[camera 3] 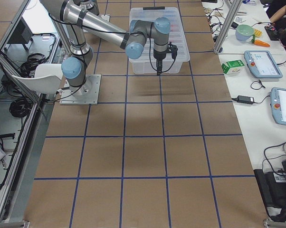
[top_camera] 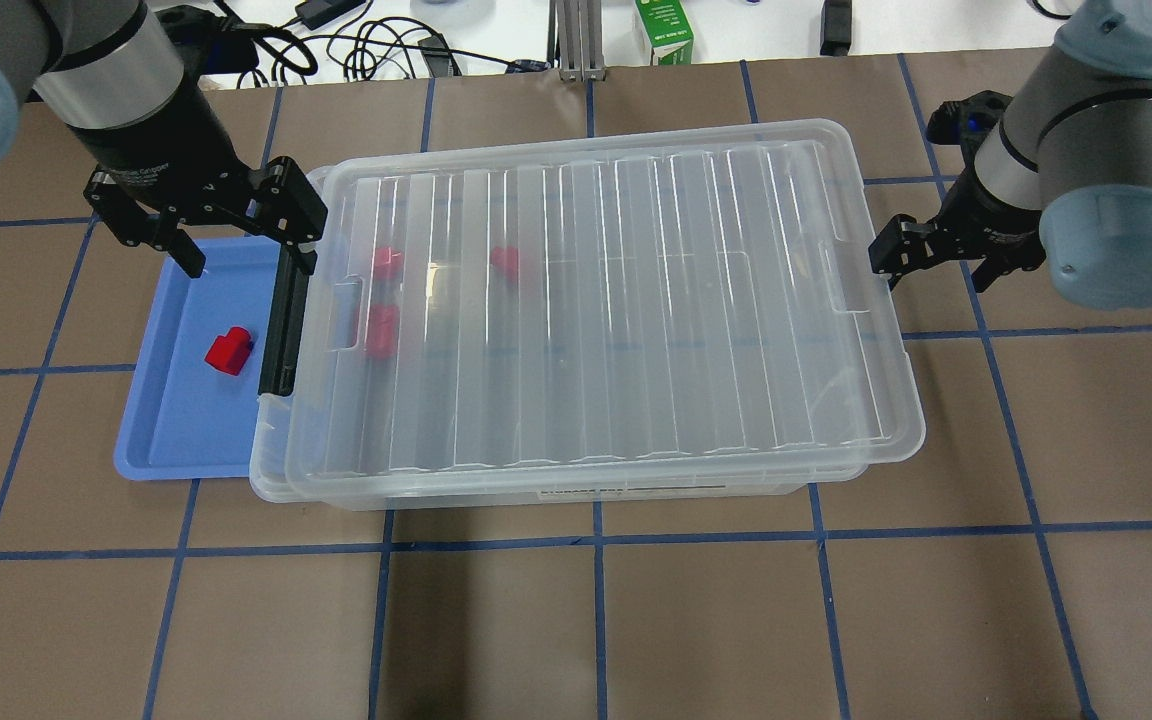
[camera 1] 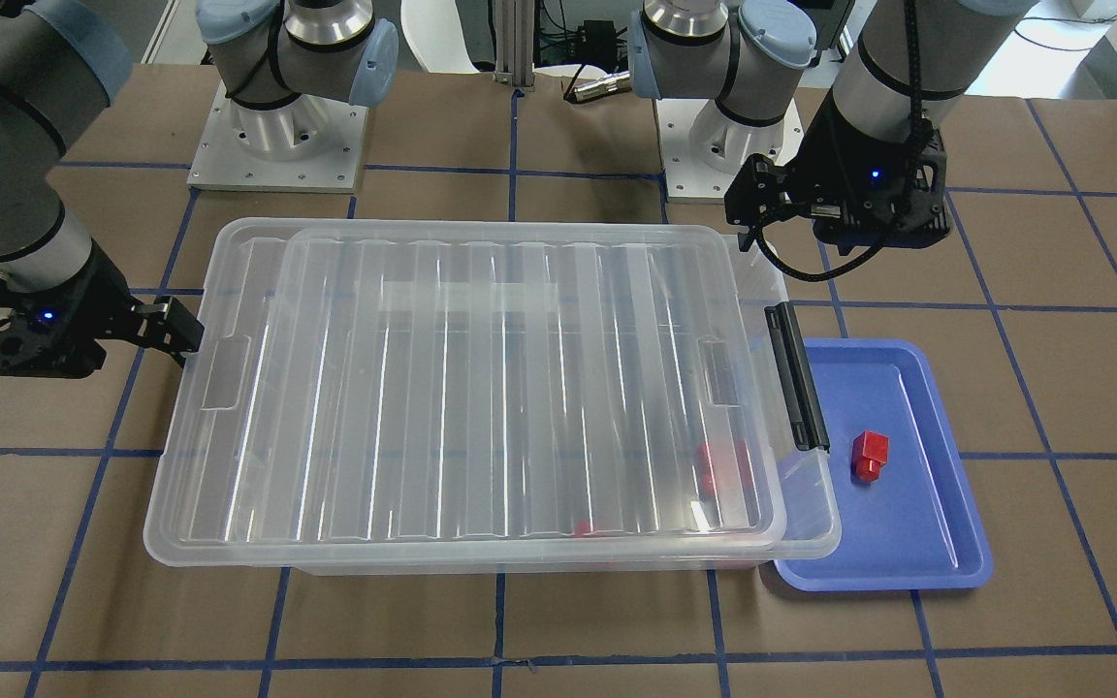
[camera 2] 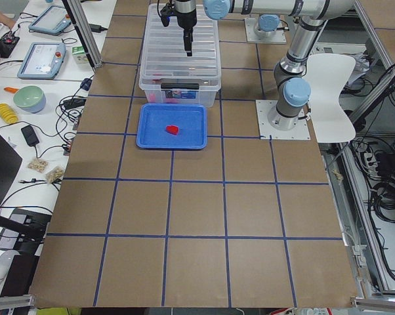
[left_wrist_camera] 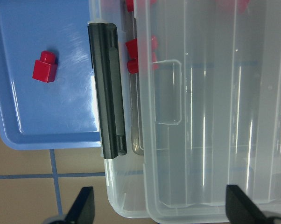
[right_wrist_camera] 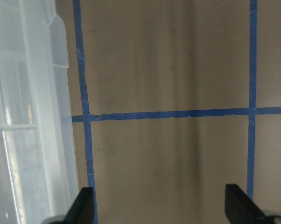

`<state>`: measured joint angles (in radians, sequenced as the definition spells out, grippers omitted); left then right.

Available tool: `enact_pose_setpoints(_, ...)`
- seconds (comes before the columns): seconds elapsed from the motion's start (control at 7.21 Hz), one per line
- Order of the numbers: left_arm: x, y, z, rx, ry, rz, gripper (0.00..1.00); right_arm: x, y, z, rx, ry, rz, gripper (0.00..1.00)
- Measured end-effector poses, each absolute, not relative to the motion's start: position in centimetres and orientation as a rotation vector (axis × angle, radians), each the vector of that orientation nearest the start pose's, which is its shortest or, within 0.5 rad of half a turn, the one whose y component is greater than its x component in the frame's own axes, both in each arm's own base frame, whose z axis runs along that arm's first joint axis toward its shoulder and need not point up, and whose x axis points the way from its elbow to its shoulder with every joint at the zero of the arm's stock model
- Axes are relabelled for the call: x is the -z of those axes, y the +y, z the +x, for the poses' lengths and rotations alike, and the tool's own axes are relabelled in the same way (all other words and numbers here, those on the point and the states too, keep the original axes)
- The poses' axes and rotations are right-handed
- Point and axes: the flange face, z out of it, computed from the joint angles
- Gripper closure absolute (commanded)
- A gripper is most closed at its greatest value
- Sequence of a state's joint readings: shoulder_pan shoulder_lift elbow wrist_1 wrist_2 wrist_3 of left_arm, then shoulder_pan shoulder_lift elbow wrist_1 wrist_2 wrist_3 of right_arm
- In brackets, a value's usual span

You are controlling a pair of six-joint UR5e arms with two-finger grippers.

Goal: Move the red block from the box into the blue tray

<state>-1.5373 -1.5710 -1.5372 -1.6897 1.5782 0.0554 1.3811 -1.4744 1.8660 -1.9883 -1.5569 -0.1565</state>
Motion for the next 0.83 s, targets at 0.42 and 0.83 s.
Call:
enact_pose_setpoints(0.42, -50.1, -47.7, -11.5, -0.139, 3.141, 0.021, 0.0, -34.1, -52.3, 5.8, 0.076, 3.135, 0.01, 0.0)
enact_pose_setpoints(0.83, -50.4, -47.6, -11.4, -0.123, 3.135, 0.01, 0.0, -36.8, -53.2, 5.6, 0.162, 3.145, -0.001, 0.0)
